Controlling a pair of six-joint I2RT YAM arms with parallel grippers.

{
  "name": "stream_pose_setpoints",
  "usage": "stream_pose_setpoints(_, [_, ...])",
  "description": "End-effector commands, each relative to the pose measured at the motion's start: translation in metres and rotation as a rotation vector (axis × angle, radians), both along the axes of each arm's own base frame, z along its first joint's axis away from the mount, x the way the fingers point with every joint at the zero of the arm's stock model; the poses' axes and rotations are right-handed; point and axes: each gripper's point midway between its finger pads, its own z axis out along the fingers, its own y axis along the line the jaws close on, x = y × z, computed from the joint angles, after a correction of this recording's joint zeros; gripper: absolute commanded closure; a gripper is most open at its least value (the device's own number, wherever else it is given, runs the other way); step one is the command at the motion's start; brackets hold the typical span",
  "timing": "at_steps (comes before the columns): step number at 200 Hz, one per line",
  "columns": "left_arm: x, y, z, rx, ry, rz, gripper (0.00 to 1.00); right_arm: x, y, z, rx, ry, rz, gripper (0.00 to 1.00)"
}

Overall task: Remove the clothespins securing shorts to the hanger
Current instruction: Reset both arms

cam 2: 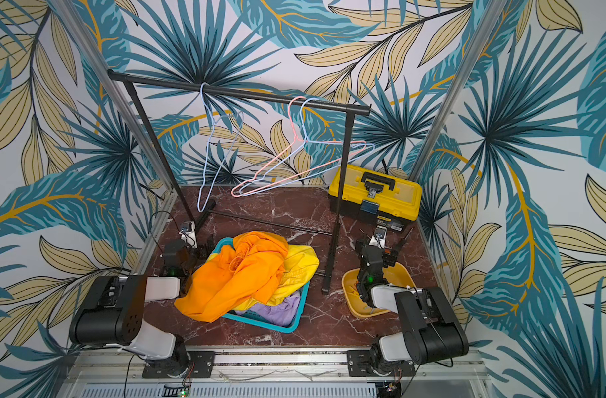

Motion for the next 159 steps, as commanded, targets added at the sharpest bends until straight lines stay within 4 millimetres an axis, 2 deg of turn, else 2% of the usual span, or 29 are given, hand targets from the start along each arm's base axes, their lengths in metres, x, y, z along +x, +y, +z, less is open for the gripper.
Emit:
stream_pose_setpoints(1, [0.003,-0.008,0.011,-0.007,-0.047,-0.031,0.00,0.004,0.002,0.000,0.019,-0.007,0.040,0.01])
stream_pose_setpoints(22, [0.003,-0.008,0.011,-0.007,-0.047,-0.030,0.00,0.006,0.003,-0.003,0.039,-0.011,0.072,0.01])
stream_pose_setpoints(32, [0.003,-0.008,0.011,-0.008,-0.047,-0.029,0.00,0.007,0.006,-0.013,0.071,0.009,0.105,0.00])
stream_pose_setpoints(43, [0.003,-0.008,0.011,-0.006,-0.047,-0.030,0.00,0.017,0.011,-0.015,0.034,-0.008,0.161,0.01])
stream_pose_setpoints(62, [0.003,-0.009,0.011,-0.005,-0.047,-0.032,0.00,0.016,0.009,-0.019,0.073,0.048,0.142,0.00])
stream_pose_setpoints(159, [0.003,-0.009,0.011,-0.005,-0.047,-0.031,0.01,0.020,0.010,-0.019,0.066,0.048,0.159,0.00])
